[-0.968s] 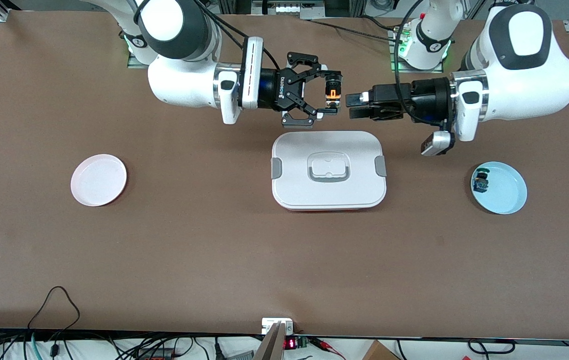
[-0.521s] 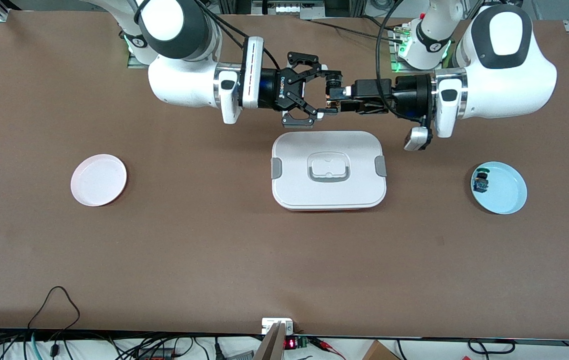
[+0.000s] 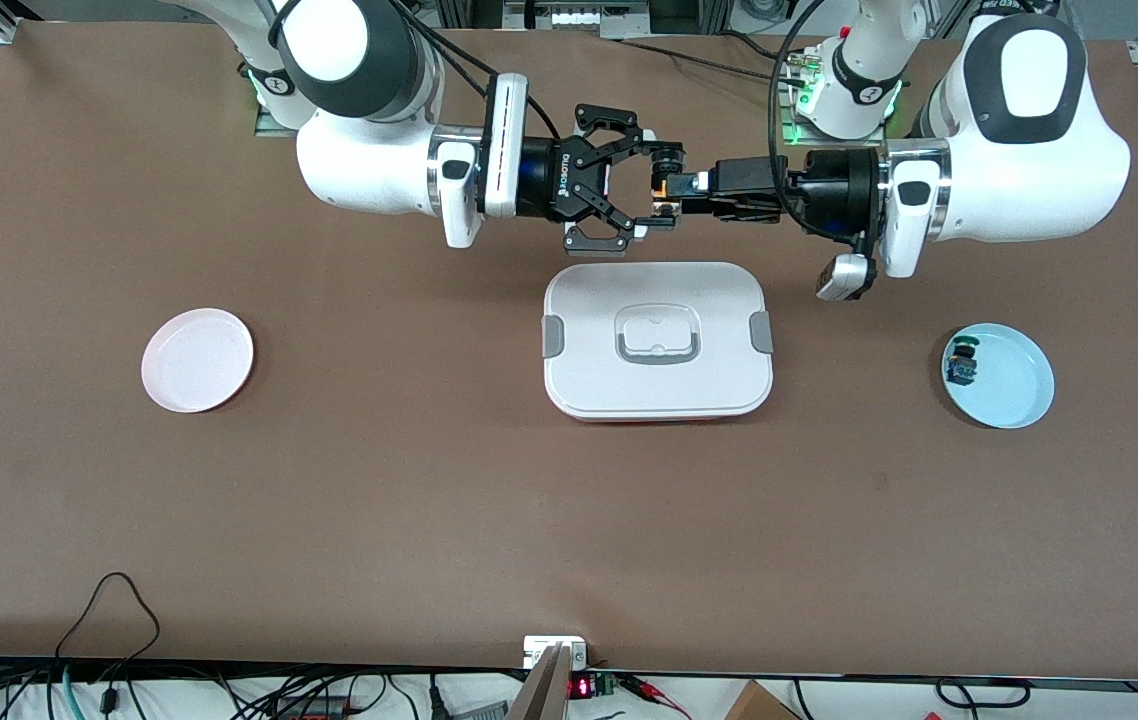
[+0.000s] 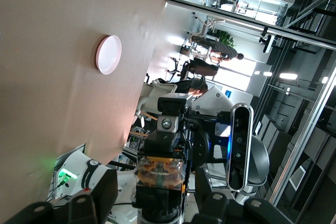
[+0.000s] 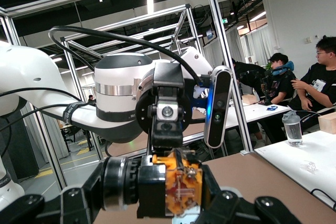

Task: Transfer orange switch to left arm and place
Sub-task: 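Grasp the orange switch with the left gripper beside the right gripper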

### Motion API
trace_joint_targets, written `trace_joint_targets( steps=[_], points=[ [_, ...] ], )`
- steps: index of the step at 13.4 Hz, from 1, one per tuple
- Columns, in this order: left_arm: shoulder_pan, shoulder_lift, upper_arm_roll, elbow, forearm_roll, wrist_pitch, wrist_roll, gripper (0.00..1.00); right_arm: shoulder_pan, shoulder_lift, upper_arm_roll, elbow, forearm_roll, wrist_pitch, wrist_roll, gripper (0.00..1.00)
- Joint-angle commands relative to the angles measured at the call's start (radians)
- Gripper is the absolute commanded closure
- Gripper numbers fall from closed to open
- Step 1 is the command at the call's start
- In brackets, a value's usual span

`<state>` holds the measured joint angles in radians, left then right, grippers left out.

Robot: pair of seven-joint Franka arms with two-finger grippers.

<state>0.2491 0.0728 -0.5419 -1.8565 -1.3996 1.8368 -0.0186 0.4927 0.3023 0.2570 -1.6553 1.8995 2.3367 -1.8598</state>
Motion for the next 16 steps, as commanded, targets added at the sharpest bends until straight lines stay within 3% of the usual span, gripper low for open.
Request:
trace_joint_targets(
  steps=[1, 6, 8, 11, 14, 15, 16],
  points=[
    [0.013, -0.021, -0.007, -0.010, -0.021, -0.017, -0.011, 0.36, 0.010, -0.009, -0.002, -0.003, 0.000, 0.026, -0.029, 0.97],
    [0.010, -0.022, -0.012, -0.010, -0.021, -0.016, -0.012, 0.40, 0.010, -0.009, -0.002, -0.004, 0.001, 0.041, -0.029, 0.97],
    [0.010, -0.022, -0.012, -0.010, -0.021, -0.016, -0.011, 0.52, 0.010, -0.011, -0.002, -0.004, 0.001, 0.041, -0.033, 0.97],
    [0.010, -0.019, -0.012, -0.010, -0.021, -0.016, -0.004, 0.64, 0.010, -0.011, -0.002, -0.004, 0.001, 0.041, -0.036, 0.97],
    [0.010, -0.019, -0.010, -0.010, -0.018, -0.016, 0.002, 0.97, 0.010, -0.011, -0.002, -0.004, 0.000, 0.041, -0.038, 0.96],
    [0.012, -0.018, -0.010, -0.010, -0.018, -0.016, 0.005, 1.00, 0.010, -0.011, -0.002, -0.006, 0.001, 0.041, -0.036, 0.82],
    [0.012, -0.016, -0.012, -0.009, -0.018, -0.016, 0.005, 1.00, 0.010, -0.014, -0.002, -0.007, 0.010, 0.043, -0.030, 0.10]
  ],
)
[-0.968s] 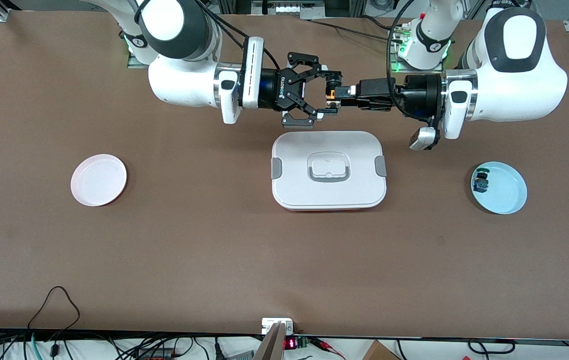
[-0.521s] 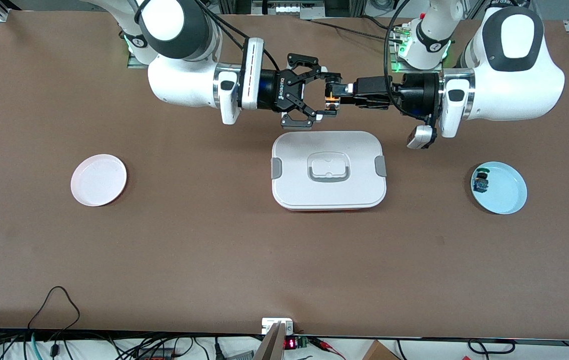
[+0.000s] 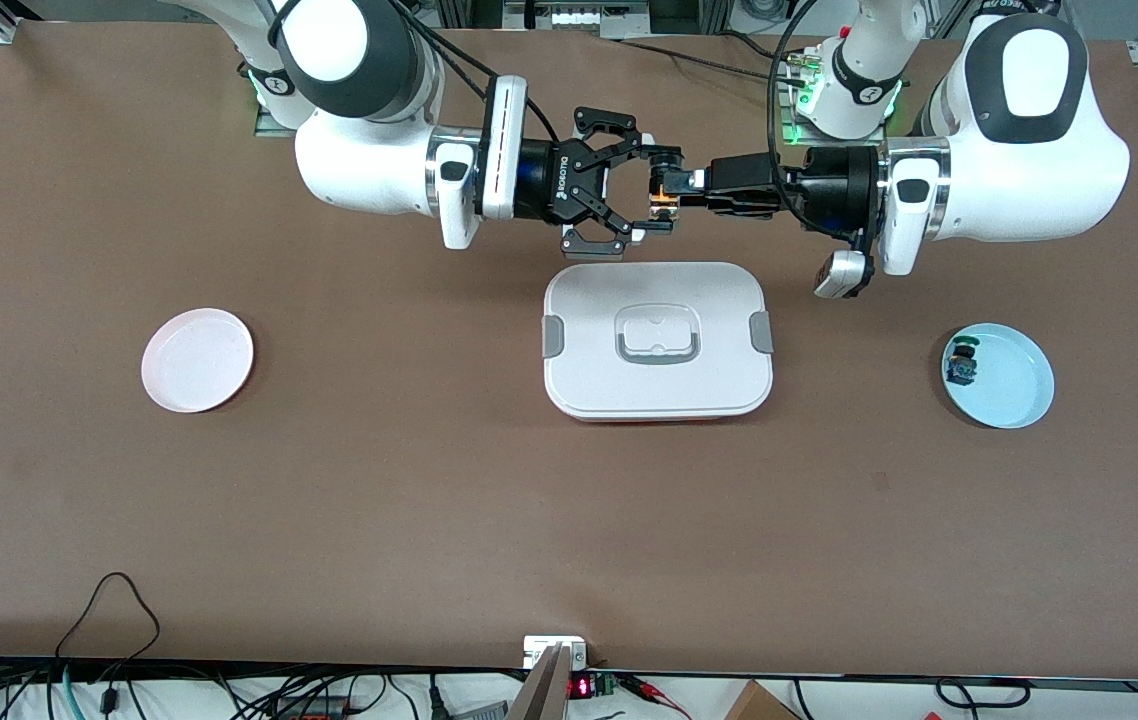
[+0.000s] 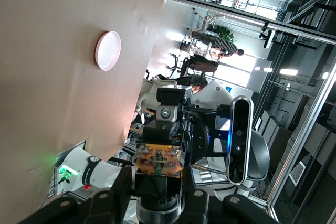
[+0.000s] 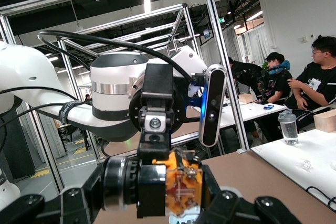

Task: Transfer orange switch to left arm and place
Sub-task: 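Grasp the orange switch with the left gripper beside the right gripper, then open the right gripper while the left gripper pulls the switch away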

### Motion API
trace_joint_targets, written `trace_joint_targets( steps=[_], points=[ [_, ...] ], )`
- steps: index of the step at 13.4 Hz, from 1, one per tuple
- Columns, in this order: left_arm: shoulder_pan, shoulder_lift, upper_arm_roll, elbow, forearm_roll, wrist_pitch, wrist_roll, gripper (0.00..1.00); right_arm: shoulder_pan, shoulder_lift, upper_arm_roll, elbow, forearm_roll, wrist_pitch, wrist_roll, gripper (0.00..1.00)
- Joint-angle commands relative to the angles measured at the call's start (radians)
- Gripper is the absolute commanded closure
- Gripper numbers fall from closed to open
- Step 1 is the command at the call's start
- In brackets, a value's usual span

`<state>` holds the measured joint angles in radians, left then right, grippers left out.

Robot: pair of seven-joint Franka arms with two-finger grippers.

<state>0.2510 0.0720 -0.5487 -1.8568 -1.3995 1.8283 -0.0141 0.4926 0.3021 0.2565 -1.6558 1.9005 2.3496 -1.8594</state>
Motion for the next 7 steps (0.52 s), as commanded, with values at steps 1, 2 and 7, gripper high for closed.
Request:
trace_joint_targets(
  steps=[1, 2, 7],
  points=[
    [0.010, -0.015, -0.004, -0.008, -0.018, -0.009, 0.000, 1.00, 0.010, -0.014, -0.002, -0.012, 0.011, 0.024, -0.034, 0.00],
    [0.010, -0.015, -0.003, -0.008, -0.018, -0.009, 0.000, 1.00, 0.010, -0.014, -0.002, -0.012, 0.011, 0.020, -0.026, 0.00],
    [0.013, -0.017, 0.009, 0.004, 0.048, -0.012, -0.001, 1.00, 0.003, -0.017, -0.002, -0.013, 0.011, 0.019, -0.012, 0.00]
  ],
)
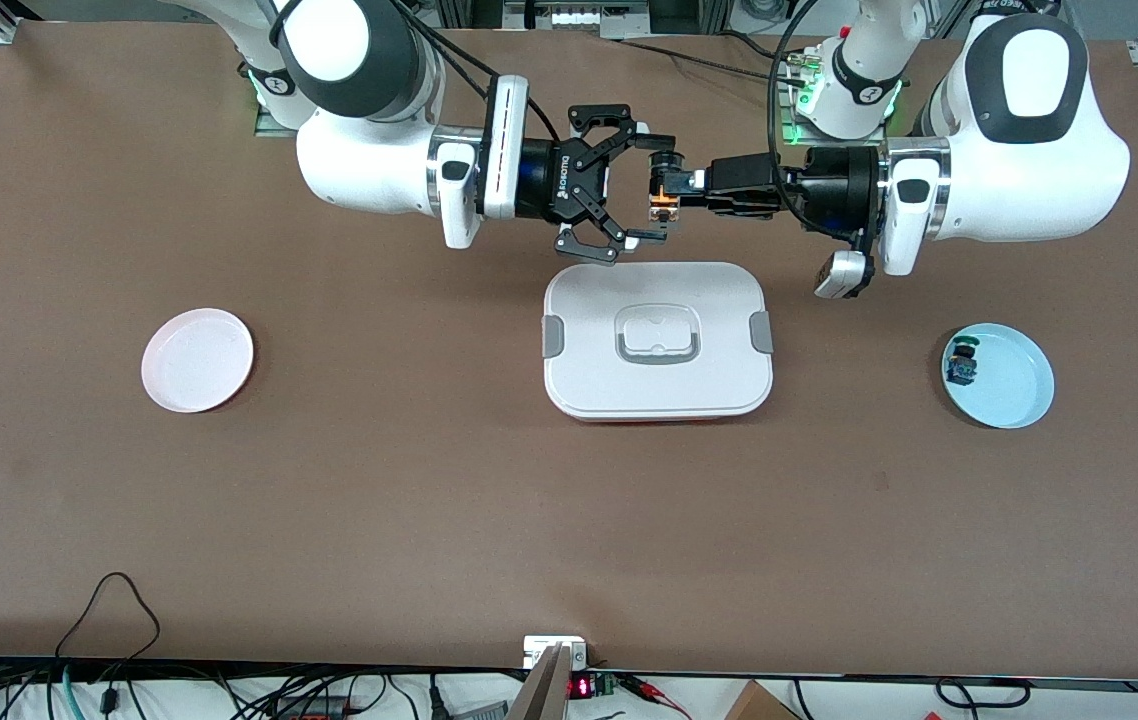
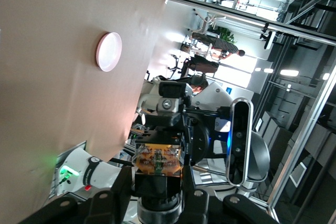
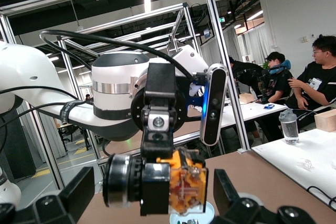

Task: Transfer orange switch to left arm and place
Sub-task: 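Open the right gripper while the left gripper pulls the switch away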

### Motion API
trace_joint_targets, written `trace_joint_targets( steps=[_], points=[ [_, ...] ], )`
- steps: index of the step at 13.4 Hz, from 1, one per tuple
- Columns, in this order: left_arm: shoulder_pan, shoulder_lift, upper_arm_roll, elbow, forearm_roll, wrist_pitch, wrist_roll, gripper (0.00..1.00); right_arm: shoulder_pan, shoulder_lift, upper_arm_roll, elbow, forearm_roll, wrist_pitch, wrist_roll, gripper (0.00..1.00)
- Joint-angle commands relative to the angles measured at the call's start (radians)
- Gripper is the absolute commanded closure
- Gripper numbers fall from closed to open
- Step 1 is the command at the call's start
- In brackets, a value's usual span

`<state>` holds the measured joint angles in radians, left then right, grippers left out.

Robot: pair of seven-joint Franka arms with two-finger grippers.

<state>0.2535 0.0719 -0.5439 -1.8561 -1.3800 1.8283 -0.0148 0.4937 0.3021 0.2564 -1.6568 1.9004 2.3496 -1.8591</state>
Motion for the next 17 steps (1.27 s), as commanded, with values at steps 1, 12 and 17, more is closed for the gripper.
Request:
trace_joint_targets(
  steps=[1, 12, 17],
  points=[
    [0.027, -0.018, 0.007, 0.014, 0.114, -0.027, 0.001, 1.00, -0.004, -0.027, -0.005, -0.021, 0.011, 0.017, -0.003, 0.00],
    [0.384, -0.011, 0.007, 0.044, 0.702, -0.426, 0.220, 1.00, -0.253, -0.127, -0.058, -0.193, -0.181, -0.284, 0.015, 0.00],
    [0.408, 0.086, 0.007, 0.040, 1.261, -0.388, 0.245, 1.00, -0.296, -0.136, -0.204, -0.212, -0.389, -0.485, 0.093, 0.00]
  ],
)
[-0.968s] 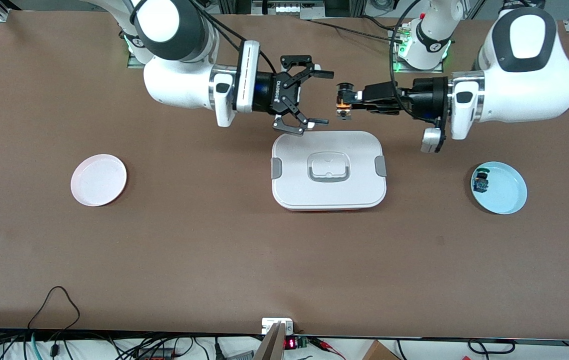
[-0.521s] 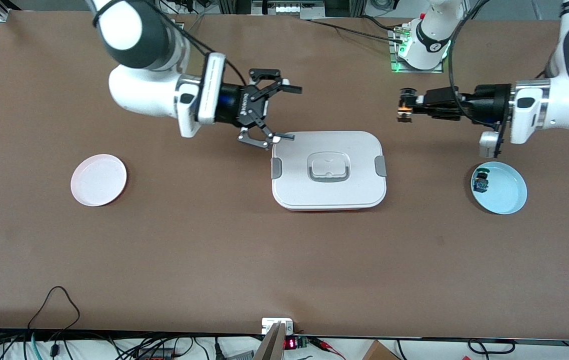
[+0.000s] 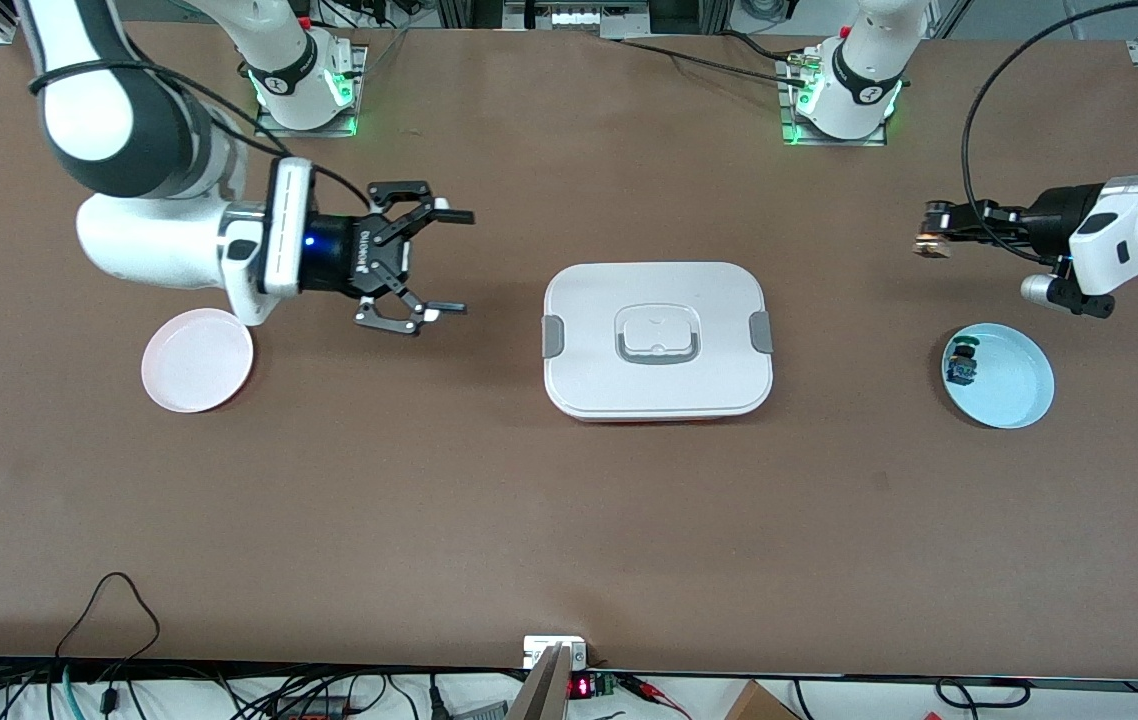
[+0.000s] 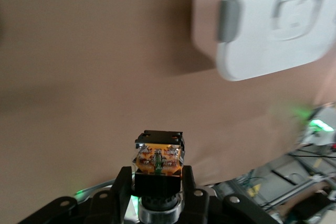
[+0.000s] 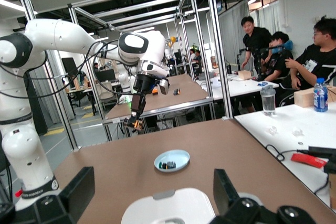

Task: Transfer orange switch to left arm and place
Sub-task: 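Lower the switch onto the blue plate while the right gripper retracts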

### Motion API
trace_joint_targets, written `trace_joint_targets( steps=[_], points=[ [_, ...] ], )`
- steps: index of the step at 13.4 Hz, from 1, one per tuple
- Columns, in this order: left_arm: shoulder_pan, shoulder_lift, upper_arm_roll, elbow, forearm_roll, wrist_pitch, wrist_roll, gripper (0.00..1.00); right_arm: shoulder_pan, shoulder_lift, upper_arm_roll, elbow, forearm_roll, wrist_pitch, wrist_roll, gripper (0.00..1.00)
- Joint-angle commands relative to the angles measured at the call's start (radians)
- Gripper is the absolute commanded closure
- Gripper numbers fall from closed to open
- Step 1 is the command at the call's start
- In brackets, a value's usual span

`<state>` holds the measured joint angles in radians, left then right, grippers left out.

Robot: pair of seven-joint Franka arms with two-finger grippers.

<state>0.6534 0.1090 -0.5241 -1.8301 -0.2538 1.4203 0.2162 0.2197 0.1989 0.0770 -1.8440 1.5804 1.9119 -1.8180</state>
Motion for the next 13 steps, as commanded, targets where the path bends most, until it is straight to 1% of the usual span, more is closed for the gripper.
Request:
trace_joint_targets(
  steps=[1, 3, 5, 6, 8, 10, 11, 12, 13],
  points=[
    [0.009, 0.078, -0.011, 0.006, 0.210, 0.055, 0.009, 1.00, -0.026, -0.036, -0.051, -0.024, -0.123, -0.077, 0.098, 0.00],
    [0.023, 0.147, -0.010, -0.003, 0.330, 0.118, -0.007, 1.00, -0.029, -0.050, -0.097, -0.014, -0.257, -0.103, 0.245, 0.00],
    [0.043, 0.210, -0.010, -0.037, 0.494, 0.217, -0.046, 1.00, -0.029, -0.062, -0.117, -0.012, -0.362, -0.103, 0.420, 0.00],
    [0.058, 0.247, -0.010, -0.050, 0.551, 0.283, -0.067, 1.00, -0.029, -0.062, -0.129, -0.012, -0.405, -0.103, 0.493, 0.00],
    [0.066, 0.331, -0.010, -0.049, 0.649, 0.357, -0.130, 1.00, -0.031, -0.064, -0.141, -0.011, -0.556, -0.090, 0.694, 0.00],
    [0.066, 0.376, -0.010, -0.044, 0.697, 0.412, -0.164, 1.00, -0.031, -0.064, -0.151, -0.009, -0.711, -0.021, 0.924, 0.00],
    [0.068, 0.394, -0.005, -0.044, 0.729, 0.439, -0.166, 1.00, -0.031, -0.067, -0.152, -0.008, -0.796, -0.008, 1.033, 0.00],
    [0.071, 0.414, -0.001, -0.043, 0.764, 0.480, -0.166, 1.00, -0.031, -0.070, -0.152, 0.003, -0.880, -0.017, 1.157, 0.00],
    [0.071, 0.428, 0.003, -0.041, 0.790, 0.514, -0.166, 1.00, -0.031, -0.081, -0.154, 0.003, -0.946, -0.031, 1.260, 0.00]
  ],
)
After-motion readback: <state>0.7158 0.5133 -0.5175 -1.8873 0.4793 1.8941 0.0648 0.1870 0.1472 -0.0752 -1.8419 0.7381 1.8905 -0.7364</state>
